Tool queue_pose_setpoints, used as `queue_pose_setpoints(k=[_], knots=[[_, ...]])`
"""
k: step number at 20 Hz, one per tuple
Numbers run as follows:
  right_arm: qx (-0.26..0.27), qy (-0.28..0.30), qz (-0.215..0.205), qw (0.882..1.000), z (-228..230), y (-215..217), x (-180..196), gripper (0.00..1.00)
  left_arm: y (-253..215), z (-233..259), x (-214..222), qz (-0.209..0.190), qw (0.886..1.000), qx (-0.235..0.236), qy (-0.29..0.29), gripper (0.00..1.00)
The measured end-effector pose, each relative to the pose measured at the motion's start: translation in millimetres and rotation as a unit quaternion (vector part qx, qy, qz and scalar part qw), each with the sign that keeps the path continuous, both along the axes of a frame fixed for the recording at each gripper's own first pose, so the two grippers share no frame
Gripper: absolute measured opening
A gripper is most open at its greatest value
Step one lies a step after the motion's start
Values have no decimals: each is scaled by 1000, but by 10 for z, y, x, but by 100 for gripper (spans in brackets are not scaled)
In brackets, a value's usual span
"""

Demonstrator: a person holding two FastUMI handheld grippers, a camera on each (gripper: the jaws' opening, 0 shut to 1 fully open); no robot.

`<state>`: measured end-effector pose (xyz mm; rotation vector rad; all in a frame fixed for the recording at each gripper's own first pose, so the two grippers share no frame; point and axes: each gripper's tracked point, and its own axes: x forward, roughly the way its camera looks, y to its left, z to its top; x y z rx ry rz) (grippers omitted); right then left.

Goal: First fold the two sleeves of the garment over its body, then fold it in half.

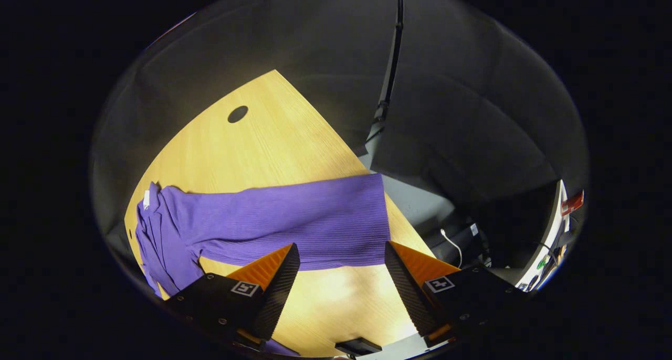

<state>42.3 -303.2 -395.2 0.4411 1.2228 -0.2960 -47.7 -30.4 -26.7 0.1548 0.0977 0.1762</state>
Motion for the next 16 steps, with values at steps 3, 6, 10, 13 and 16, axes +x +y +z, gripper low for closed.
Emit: queue_pose_setpoints(k=[3, 6, 10, 13, 16], knots=[[15, 20, 7, 1000, -119, -27, -17, 98, -4, -135, -25, 11, 1000, 1, 19, 97], [4, 34, 13, 999, -279, -98, 2, 97, -26, -219, -25, 18, 999, 2, 33, 97], [-4, 41, 6, 999, -423, -171, 52, 97, -107, -260, 22, 16, 999, 9, 42, 98], [-8, 64, 10, 998, -557, -153, -18, 95, -170, -289, 39, 14, 999, 14, 47, 96], [-17, 57, 24, 998, -518, -138, 22, 87, -217, -277, 53, 15, 999, 19, 48, 98]])
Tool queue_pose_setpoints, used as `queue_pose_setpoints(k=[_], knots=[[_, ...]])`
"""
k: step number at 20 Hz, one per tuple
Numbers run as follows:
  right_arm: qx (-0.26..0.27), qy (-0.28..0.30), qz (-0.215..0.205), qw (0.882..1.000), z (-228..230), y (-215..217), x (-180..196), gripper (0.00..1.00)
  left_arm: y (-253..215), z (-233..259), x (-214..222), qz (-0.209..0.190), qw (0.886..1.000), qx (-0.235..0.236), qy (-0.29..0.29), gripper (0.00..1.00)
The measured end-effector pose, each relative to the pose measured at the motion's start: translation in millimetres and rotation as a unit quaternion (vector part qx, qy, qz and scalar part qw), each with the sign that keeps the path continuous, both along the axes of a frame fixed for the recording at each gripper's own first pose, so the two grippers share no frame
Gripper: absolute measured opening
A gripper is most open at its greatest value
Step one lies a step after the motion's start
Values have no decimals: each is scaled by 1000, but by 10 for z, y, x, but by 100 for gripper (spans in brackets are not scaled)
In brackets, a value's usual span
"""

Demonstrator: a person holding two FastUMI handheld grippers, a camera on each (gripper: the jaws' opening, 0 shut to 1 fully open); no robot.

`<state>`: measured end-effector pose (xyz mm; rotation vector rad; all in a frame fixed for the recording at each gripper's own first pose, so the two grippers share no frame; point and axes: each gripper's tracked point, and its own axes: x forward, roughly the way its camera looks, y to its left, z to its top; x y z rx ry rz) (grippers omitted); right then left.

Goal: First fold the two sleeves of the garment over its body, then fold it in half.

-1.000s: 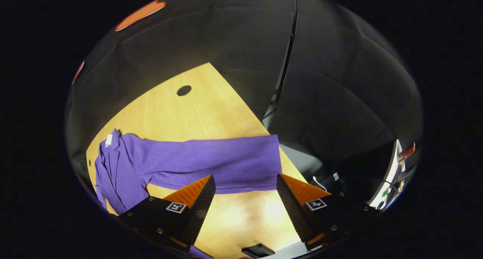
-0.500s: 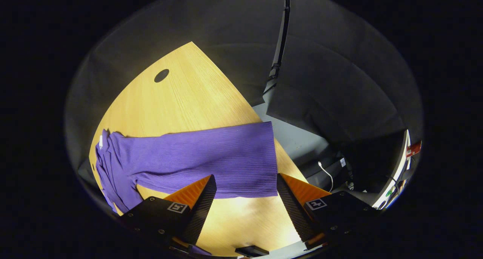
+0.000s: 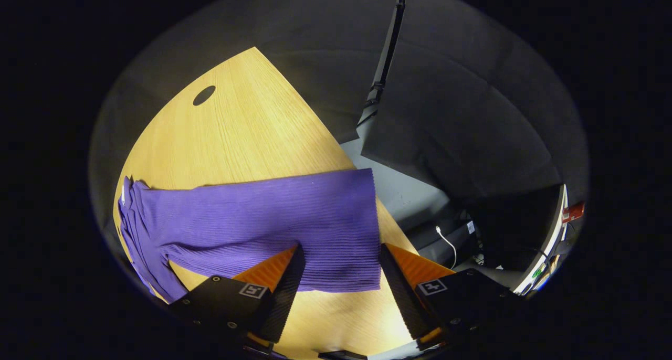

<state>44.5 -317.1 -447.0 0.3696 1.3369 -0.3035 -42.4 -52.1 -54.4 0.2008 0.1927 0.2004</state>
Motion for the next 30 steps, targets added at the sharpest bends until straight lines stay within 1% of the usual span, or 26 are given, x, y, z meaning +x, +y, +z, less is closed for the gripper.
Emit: queue_pose_setpoints(k=[1, 2, 3, 4, 5, 6, 7, 8, 9, 10, 11, 13, 14, 15, 17, 18, 19, 23, 24, 25, 30], knots=[[0, -3, 9, 1000, -1, 16, 7, 86, -22, -1, -1, -1, 1000, -1, 0, 98], [-1, -5, 16, 1000, -14, 18, 7, 70, -44, -21, -1, -1, 1000, -1, 2, 98], [-1, -8, 16, 1000, -14, 18, 13, 81, -63, -28, 0, -1, 1000, -1, 3, 100], [-2, -12, 11, 1000, -11, 7, 32, 66, -79, -42, 0, -3, 1000, 0, 3, 98], [-1, -16, 4, 1000, -18, -6, 38, 52, -99, -34, -7, -4, 1000, 2, 3, 98], [3, -23, -7, 1000, -5, -3, 71, 25, -122, -29, -30, -5, 1000, 4, 3, 100], [8, -29, -17, 999, -17, 0, 82, 17, -134, -15, -47, -6, 1000, 6, 3, 100], [17, -34, -25, 999, -3, 20, 87, 7, -136, -21, -64, -7, 1000, 7, 4, 98], [29, -38, -35, 998, 24, 62, 71, 6, -132, -14, -70, -8, 1000, 8, 4, 100], [31, -41, -43, 998, 70, 89, 61, 5, -115, -23, -67, -9, 1000, 8, 4, 98], [28, -53, -43, 997, 135, 94, 74, 4, -109, -23, -53, -10, 1000, 9, 5, 98], [22, -84, -27, 996, 372, 172, 142, 4, -94, -20, -27, -14, 1000, 6, 5, 98], [24, -98, -19, 995, 511, 238, 187, 4, -90, -39, -11, -17, 1000, 3, 5, 100], [24, -110, -13, 994, 657, 313, 204, 4, -82, -43, 17, -22, 1000, 1, 4, 98], [22, -133, 1, 991, 942, 461, 237, 4, -28, -51, 9, -34, 999, -7, 5, 98], [18, -145, 7, 989, 1088, 537, 266, 4, 3, -80, 12, -41, 999, -12, 7, 100], [16, -157, 12, 987, 1224, 631, 284, 4, 52, -95, 7, -46, 999, -16, 9, 98], [-4, -187, 27, 982, 1756, 939, 310, 4, 388, -117, 10, -51, 998, -23, 8, 98], [-11, -191, 31, 981, 1877, 1010, 288, 4, 464, -131, 14, -51, 998, -28, 7, 100], [-14, -200, 35, 979, 2025, 1111, 279, 4, 537, -135, 19, -52, 998, -32, 7, 98], [-18, -230, 52, 972, 2597, 1610, 315, 4, 943, -211, 17, -50, 997, -49, 10, 98]])
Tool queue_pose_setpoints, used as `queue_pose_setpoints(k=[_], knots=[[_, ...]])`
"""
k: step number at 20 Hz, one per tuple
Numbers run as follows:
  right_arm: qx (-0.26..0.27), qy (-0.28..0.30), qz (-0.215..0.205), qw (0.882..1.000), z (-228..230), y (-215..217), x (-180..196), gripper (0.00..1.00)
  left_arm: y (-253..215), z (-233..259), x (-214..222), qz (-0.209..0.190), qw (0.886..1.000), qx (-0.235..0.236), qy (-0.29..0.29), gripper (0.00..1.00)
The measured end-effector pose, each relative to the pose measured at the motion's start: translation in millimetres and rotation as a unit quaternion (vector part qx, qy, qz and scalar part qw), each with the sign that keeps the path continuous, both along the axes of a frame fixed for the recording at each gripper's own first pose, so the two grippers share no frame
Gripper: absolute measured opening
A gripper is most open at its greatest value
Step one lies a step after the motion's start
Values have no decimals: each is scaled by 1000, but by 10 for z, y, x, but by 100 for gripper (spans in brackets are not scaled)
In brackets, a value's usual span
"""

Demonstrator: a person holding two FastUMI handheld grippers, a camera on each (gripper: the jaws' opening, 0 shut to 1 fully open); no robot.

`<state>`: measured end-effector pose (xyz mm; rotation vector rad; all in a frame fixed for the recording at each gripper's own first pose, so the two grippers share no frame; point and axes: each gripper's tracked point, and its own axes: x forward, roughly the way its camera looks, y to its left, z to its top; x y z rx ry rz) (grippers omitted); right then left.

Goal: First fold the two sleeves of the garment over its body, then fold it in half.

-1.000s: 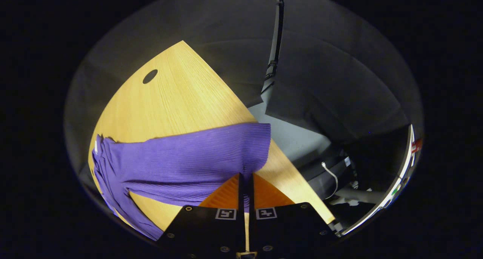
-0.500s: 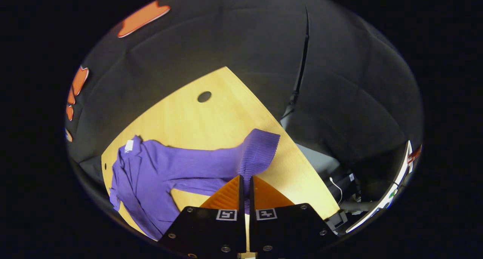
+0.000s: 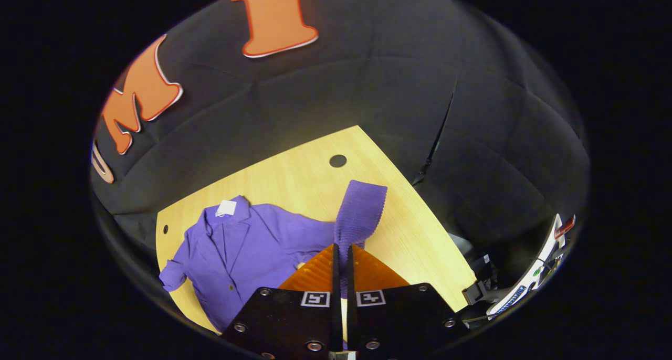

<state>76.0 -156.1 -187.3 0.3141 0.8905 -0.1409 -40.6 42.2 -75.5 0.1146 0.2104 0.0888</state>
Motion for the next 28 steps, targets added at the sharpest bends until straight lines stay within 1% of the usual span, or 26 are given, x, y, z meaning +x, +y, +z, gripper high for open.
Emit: queue_pose_setpoints(k=[5, 7, 11, 17, 22, 25, 27, 28], knots=[[-4, -33, 50, 998, 387, 709, 173, 4, 427, -18, 5, 16, 1000, -6, 0, 98], [-10, -40, 79, 996, 458, 1039, 249, 4, 609, -58, -22, 26, 1000, -7, 1, 98], [-7, -37, 143, 989, 493, 1748, 313, 4, 990, -111, -76, 54, 999, -6, 4, 98], [-15, -44, 216, 975, 568, 2643, 425, 4, 1608, -208, -281, 104, 994, -1, 16, 98], [-14, -39, 252, 967, 405, 3279, 421, 4, 1936, -325, -397, 138, 990, -2, 26, 98], [-1, -41, 267, 963, 309, 3616, 381, 5, 2069, -374, -454, 152, 988, -3, 33, 98], [23, -45, 273, 961, 334, 3839, 313, 7, 2138, -405, -486, 159, 986, -4, 38, 98], [37, -52, 277, 959, 379, 3924, 292, 29, 2178, -432, -501, 164, 986, -4, 43, 98]])
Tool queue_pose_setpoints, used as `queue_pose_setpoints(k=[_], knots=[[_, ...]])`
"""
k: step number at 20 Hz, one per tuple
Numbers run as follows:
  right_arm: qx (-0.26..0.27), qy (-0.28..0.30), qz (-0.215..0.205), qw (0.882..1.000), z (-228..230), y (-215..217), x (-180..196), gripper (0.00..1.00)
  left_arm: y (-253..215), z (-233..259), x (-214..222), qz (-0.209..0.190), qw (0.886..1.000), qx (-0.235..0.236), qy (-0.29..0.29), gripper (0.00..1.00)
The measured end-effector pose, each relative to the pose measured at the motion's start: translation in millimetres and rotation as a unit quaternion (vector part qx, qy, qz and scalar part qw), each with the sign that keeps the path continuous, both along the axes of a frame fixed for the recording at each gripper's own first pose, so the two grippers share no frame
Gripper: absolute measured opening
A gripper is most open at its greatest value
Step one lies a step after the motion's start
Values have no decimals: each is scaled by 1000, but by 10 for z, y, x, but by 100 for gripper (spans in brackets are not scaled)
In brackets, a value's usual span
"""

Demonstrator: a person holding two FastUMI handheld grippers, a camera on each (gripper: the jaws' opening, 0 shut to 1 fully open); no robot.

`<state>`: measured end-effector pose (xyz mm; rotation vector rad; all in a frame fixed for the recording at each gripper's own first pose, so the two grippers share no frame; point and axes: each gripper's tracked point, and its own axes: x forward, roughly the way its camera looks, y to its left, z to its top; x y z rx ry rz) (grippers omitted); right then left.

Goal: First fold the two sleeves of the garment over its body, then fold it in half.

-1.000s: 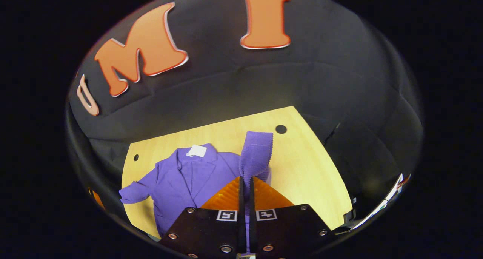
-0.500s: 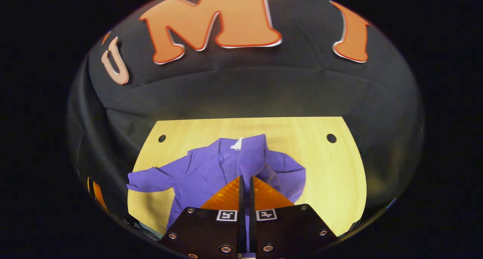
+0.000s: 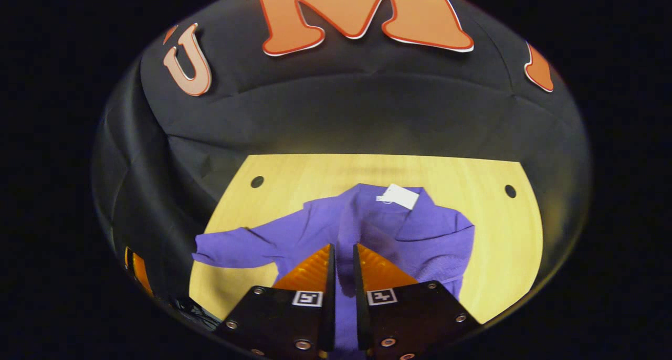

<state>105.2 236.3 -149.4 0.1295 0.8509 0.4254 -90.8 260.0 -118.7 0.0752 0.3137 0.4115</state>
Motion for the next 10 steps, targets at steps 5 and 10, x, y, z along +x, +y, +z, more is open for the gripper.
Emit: queue_pose_setpoints(k=[5, 10], knots=[[15, -53, 10, 998, 242, -19, -6, 54, 213, -127, -34, 36, 999, 8, 29, 98], [7, -141, -32, 989, 649, -477, 59, 88, 461, -270, 118, 46, 997, -24, 58, 98]])
